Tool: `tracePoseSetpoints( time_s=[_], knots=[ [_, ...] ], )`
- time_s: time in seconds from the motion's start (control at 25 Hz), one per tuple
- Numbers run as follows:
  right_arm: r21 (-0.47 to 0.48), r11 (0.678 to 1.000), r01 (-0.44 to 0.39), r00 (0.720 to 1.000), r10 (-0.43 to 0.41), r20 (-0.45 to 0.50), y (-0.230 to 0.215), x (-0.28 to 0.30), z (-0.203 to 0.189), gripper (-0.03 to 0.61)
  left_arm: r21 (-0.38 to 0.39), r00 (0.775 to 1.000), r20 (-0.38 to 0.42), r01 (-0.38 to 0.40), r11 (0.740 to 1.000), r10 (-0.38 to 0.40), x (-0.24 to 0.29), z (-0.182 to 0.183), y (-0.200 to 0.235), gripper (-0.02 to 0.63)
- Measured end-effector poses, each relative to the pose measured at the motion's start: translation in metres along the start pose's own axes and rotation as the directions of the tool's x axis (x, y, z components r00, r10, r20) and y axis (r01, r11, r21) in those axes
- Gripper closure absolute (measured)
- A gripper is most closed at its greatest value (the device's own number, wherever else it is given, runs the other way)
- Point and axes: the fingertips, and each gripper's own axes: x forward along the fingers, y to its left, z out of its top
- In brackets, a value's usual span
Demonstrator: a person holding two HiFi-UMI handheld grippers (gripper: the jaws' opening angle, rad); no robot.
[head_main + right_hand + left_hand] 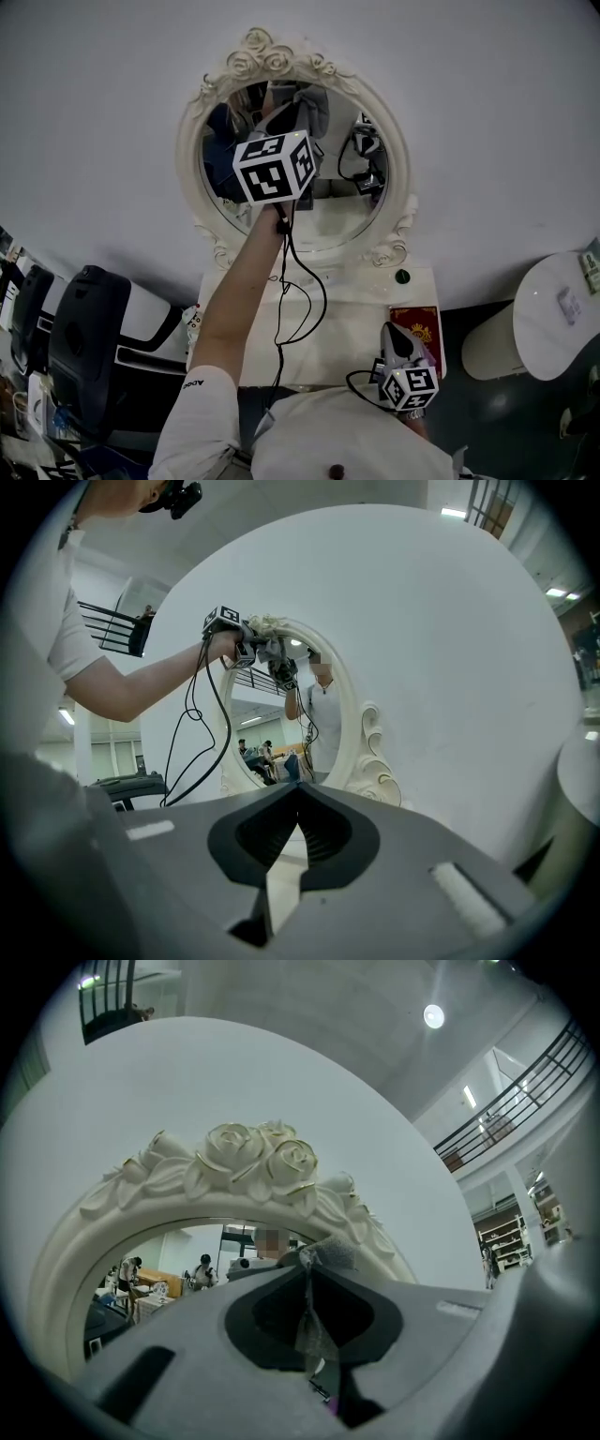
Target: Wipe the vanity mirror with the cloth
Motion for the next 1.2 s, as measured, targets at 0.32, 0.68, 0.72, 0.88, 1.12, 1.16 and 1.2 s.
tracePoseSetpoints(
  time_s=[0.32,0.68,0.72,0.88,1.12,1.16,1.2],
  knots=[
    [0.007,1.000,-0.001,0.999,0.001,-0.044,-0.001,0.002,-0.015,0.571,0.029,0.993,0.016,-0.116,0.993,0.116,-0.012,0.013,0.065,0.592],
    [-0.016,0.998,-0.061,0.996,0.060,-0.064,0.021,0.025,-0.017,0.571,0.025,0.969,-0.008,-0.246,0.969,0.246,-0.043,0.010,0.149,0.592],
    [-0.018,0.997,-0.068,0.995,0.067,-0.068,0.023,0.028,-0.018,0.571,0.024,0.968,-0.016,-0.248,0.968,0.249,-0.046,0.006,0.154,0.592],
    [-0.028,0.995,-0.094,0.993,0.092,-0.078,0.035,0.035,-0.019,0.571,0.030,0.965,-0.027,-0.260,0.965,0.261,-0.051,-0.004,0.164,0.592],
    [-0.029,0.996,-0.084,0.993,0.082,-0.081,0.035,0.036,-0.018,0.571,0.012,0.964,-0.004,-0.267,0.964,0.267,-0.056,-0.007,0.167,0.592],
    [-0.028,0.996,-0.079,0.994,0.077,-0.080,0.033,0.035,-0.018,0.571,0.010,0.965,0.002,-0.262,0.965,0.262,-0.057,-0.007,0.164,0.592],
    [-0.027,0.997,-0.074,0.994,0.071,-0.078,0.032,0.034,-0.017,0.571,0.014,0.966,0.010,-0.257,0.966,0.257,-0.059,-0.006,0.160,0.592]
  ],
)
